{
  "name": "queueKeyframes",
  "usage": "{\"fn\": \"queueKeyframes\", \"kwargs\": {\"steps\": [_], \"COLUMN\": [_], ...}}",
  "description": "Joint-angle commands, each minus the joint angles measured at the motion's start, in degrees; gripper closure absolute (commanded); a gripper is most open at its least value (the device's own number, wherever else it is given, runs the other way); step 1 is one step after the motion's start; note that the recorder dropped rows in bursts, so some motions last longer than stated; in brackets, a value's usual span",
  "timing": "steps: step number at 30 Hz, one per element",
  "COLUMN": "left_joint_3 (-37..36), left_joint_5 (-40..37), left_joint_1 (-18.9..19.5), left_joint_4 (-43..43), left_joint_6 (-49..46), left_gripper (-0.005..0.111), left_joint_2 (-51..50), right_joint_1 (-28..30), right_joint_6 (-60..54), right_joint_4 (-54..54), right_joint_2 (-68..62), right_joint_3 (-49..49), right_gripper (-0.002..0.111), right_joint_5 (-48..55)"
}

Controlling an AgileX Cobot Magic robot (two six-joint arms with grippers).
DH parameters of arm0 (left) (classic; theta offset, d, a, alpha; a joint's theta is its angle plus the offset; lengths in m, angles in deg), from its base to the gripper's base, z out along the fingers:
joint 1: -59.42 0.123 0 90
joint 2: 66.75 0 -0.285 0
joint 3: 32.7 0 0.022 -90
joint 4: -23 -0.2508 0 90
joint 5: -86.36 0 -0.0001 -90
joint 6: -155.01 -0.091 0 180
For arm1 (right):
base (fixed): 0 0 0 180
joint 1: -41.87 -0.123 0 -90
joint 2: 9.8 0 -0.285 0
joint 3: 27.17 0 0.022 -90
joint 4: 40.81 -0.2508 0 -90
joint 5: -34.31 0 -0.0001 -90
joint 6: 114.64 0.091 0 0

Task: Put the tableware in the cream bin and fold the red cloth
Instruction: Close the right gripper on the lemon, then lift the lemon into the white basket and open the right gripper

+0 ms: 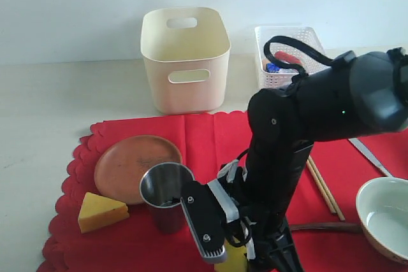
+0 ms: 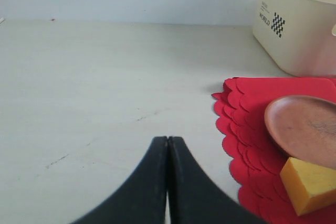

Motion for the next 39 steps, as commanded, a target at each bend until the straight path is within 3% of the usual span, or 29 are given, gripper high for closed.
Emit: {"fn": "queueKeyframes", "kwargs": {"steps": [1, 8, 15, 20, 29, 39], "left_joint_3": [0.2, 0.2, 0.2, 0.2, 0.2, 0.2], "left_joint_5": [0.8, 0.8, 0.8, 0.8, 0.8, 0.8], "left_joint_1": [-0.4, -0.4, -0.4, -0.4, -0.4, -0.4], "left_joint_4": [0.1, 0.1, 0.1, 0.1, 0.1, 0.1], "left_joint_6": [0.2, 0.2, 0.2, 0.2, 0.2, 0.2], "left_gripper": [0.107, 0.107, 0.107, 0.107, 0.107, 0.107], "left_joint_2": [0.3, 0.3, 0.3, 0.3, 0.3, 0.3], "right_joint_1": [-0.1, 4.5, 15.4, 22.6, 31.7, 34.9], "right_joint_6": [0.3, 7.8, 33.7, 48.4, 61.0, 61.8], "right_joint_4": [4.0, 9.3, 8.9, 8.9, 8.9, 8.9], "right_joint_2": [6.3, 16.5, 15.8, 6.9, -16.9, -38.5], "right_joint_3": [-0.3, 1.4, 10.3, 22.3, 49.4, 74.3], "right_gripper": [0.108, 0.108, 0.108, 0.108, 0.108, 0.105], "right_joint_5": [3.0, -0.3, -14.1, -14.4, -8.1, 2.2]}}
